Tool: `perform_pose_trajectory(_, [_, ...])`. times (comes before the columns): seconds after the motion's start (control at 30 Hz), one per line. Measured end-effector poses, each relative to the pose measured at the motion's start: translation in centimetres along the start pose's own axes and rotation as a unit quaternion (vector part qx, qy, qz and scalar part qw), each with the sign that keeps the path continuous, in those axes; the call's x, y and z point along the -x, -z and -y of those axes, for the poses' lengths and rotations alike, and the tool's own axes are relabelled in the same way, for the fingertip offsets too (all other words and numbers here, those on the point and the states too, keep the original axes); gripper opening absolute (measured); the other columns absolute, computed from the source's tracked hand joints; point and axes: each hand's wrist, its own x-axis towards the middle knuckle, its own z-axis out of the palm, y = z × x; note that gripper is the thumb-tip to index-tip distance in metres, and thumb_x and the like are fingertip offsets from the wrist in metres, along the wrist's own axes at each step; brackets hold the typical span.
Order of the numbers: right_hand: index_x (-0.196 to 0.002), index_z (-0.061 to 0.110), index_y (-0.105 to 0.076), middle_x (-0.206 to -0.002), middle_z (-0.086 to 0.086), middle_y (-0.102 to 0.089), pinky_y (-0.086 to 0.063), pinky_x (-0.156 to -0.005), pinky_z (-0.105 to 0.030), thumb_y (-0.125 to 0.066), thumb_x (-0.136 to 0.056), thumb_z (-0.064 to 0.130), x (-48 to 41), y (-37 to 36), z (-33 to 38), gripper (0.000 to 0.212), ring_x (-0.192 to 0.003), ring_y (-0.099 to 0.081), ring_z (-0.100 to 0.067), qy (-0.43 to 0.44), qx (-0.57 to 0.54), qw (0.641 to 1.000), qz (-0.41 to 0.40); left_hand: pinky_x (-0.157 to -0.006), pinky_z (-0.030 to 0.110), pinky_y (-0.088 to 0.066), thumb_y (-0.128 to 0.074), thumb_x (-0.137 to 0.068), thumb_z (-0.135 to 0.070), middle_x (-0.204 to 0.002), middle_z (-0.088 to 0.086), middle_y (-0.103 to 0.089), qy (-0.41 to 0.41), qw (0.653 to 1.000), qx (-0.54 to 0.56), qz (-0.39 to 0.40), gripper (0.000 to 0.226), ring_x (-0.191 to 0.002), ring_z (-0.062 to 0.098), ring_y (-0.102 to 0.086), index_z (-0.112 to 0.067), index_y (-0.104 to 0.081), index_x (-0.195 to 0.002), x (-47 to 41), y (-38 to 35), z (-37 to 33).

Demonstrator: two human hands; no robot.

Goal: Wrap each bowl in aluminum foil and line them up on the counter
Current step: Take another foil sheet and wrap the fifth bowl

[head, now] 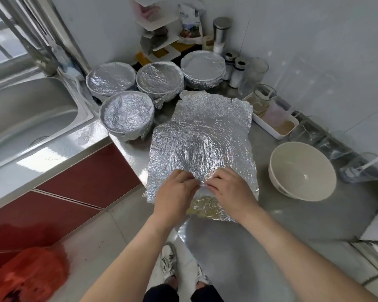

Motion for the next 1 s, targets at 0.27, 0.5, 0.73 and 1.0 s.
perform_pose_trajectory(0.27, [-0.081, 0.015, -0.069, -0.082, 0.003, -0.059, -0.048, -0.064, -0.029, -0.079, -0.072, 0.007, 0.1, 0.3, -0.4, 0.016, -0.079, -0.051, -0.018, 0.032, 0.061, 0.998, 0.009, -0.068, 0.031, -0.05, -0.083, -0.073, -0.024, -0.08, -0.005, -0.067, -0.011, 0.999, -0.031, 0.026, 0.012, -0.077, 0.02, -0.058, -0.02, -0.076, -0.081, -0.9, 1.4, -1.0])
perform_pose_trajectory(0.5, [-0.073, 0.015, -0.064, -0.077, 0.001, -0.058, -0.043, -0.061, -0.031, -0.081, -0.069, 0.008, -0.1, -0.2, -1.1, 0.018, -0.072, -0.052, -0.02, 0.082, 0.082, 0.993, -0.016, -0.057, 0.028, -0.051, -0.087, -0.067, -0.018, -0.077, -0.004, -0.068, -0.015, 0.999, -0.04, 0.02, 0.014, -0.072, 0.021, -0.059, -0.018, -0.078, -0.078, -1.0, 1.2, -1.5])
perform_pose_trajectory(0.73, [-0.072, 0.012, -0.06, -0.072, -0.004, -0.056, -0.041, -0.059, -0.032, -0.047, -0.077, 0.007, -0.5, -0.3, -1.3, 0.015, -0.067, -0.052, -0.024, 0.136, 0.125, 0.983, -0.025, -0.082, 0.034, -0.053, -0.086, -0.068, -0.016, -0.077, -0.004, -0.067, -0.055, 0.996, -0.074, 0.019, 0.014, -0.073, 0.019, -0.061, -0.017, -0.076, -0.078, -1.1, 0.3, -1.3])
perform_pose_trajectory(1.0, [-0.078, 0.01, -0.058, -0.074, -0.005, -0.053, -0.03, -0.065, -0.033, -0.046, -0.086, 0.009, 0.2, 1.2, -0.6, 0.015, -0.067, -0.047, -0.024, 0.145, 0.152, 0.973, -0.091, -0.105, 0.038, -0.04, -0.076, -0.078, -0.008, -0.083, -0.002, -0.067, -0.111, 0.989, -0.083, -0.047, 0.009, -0.08, 0.018, -0.063, -0.016, -0.074, -0.08, -0.9, 0.9, -1.6])
